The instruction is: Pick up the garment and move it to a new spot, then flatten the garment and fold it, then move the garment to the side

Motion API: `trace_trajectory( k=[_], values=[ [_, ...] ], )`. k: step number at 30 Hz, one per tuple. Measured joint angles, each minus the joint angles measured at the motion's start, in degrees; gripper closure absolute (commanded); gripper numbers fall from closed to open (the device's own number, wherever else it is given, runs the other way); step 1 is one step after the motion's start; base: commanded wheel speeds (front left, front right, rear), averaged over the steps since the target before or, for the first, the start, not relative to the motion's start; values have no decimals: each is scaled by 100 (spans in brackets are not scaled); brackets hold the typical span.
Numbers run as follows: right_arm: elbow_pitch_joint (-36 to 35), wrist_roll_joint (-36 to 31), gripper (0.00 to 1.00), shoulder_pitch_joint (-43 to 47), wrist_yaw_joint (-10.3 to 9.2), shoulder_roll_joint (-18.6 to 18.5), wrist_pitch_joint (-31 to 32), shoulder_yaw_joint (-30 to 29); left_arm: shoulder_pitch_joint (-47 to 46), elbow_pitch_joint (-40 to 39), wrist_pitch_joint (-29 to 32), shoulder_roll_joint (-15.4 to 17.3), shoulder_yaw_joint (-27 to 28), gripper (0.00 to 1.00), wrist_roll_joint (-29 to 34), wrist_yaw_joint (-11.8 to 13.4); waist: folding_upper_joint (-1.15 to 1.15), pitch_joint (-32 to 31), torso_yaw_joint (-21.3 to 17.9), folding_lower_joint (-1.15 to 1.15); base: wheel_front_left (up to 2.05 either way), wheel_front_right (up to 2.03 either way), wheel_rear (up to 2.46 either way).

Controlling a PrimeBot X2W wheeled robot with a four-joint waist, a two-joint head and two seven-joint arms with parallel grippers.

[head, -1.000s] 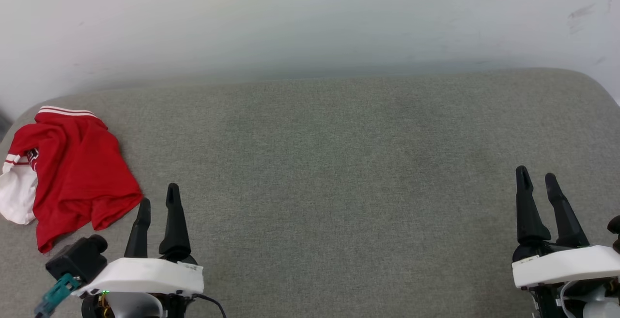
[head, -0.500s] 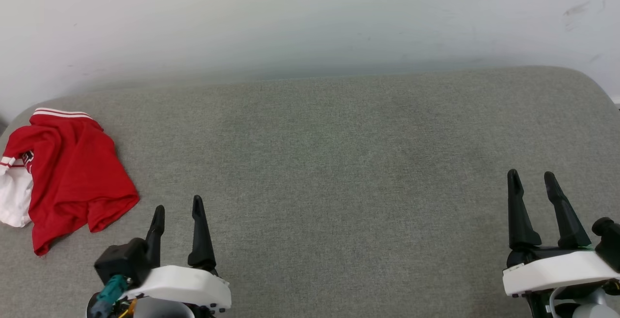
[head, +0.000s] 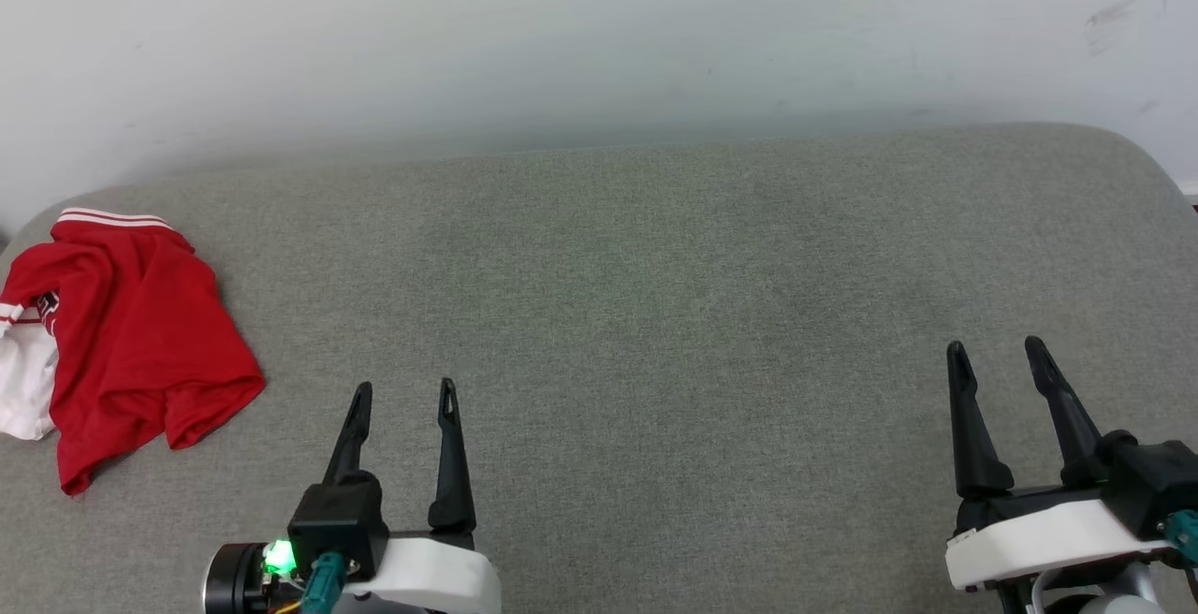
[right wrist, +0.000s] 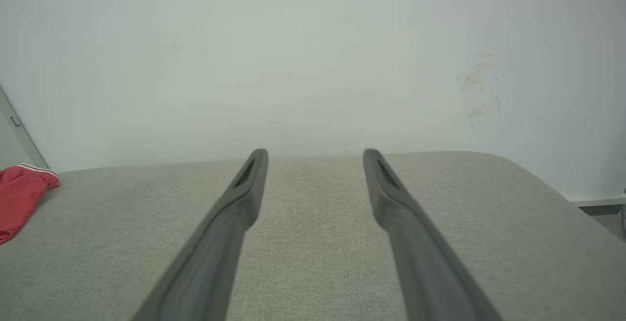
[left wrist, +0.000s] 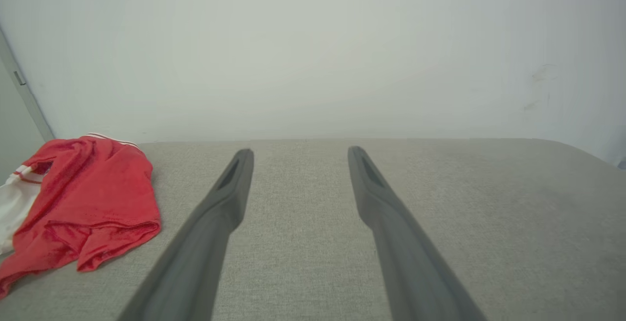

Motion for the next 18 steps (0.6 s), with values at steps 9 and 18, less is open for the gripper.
trace_trajectory(
  k=[9,18],
  values=[
    [-2,-420,0,21,1,-1,-115,4,12,-49,-115,27,-141,0,-7,48,0,8,4,0,0,0,0],
    [42,-630,0,37,1,-2,-224,11,315,-76,-211,-438,553,0,171,-922,0,-4,8,0,0,0,0]
  ],
)
